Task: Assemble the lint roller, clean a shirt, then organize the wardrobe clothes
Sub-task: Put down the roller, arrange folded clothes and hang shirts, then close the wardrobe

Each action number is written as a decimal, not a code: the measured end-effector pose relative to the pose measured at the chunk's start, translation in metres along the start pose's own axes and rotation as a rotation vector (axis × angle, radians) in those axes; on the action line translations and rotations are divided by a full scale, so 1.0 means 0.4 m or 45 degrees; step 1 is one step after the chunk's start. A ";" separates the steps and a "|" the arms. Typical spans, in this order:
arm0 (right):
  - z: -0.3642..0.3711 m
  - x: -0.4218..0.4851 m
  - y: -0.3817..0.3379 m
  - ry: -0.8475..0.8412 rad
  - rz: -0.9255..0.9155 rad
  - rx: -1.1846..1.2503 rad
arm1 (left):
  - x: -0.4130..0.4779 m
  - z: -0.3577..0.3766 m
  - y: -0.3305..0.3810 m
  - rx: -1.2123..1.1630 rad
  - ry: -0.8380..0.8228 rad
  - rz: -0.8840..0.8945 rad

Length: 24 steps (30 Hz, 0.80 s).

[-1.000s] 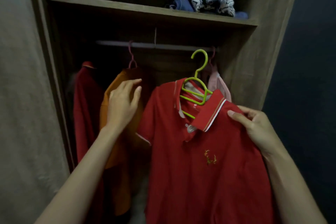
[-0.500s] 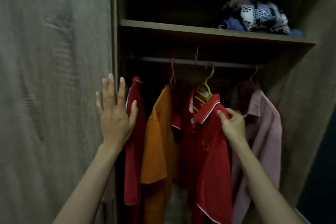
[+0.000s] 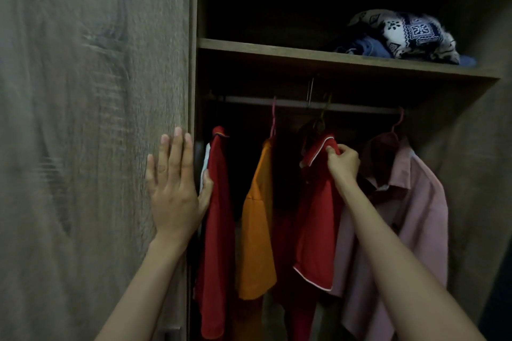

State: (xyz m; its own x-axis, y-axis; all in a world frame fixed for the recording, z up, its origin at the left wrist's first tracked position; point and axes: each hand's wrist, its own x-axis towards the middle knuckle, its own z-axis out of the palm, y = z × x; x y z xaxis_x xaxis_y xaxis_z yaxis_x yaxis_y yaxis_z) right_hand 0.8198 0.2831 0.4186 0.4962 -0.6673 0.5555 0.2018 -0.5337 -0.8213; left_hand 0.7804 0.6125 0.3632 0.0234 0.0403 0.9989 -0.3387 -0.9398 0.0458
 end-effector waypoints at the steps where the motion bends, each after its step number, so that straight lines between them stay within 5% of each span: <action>1: 0.005 0.003 -0.001 -0.007 0.008 -0.013 | 0.000 0.000 -0.001 -0.006 0.001 -0.002; 17: -0.047 -0.079 0.094 -0.239 -0.031 0.179 | -0.001 0.002 0.002 -0.005 -0.014 -0.009; 24: -0.126 -0.316 0.013 0.220 -0.447 0.241 | 0.002 -0.006 0.007 -0.043 -0.028 -0.051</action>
State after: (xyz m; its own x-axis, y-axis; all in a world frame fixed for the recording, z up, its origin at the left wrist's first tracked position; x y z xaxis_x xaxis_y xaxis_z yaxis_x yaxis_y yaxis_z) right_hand 0.7155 0.3384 0.3506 0.2246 -0.5478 0.8059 0.4924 -0.6499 -0.5790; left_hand 0.7773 0.6107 0.3640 0.0581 0.0701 0.9958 -0.3688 -0.9254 0.0867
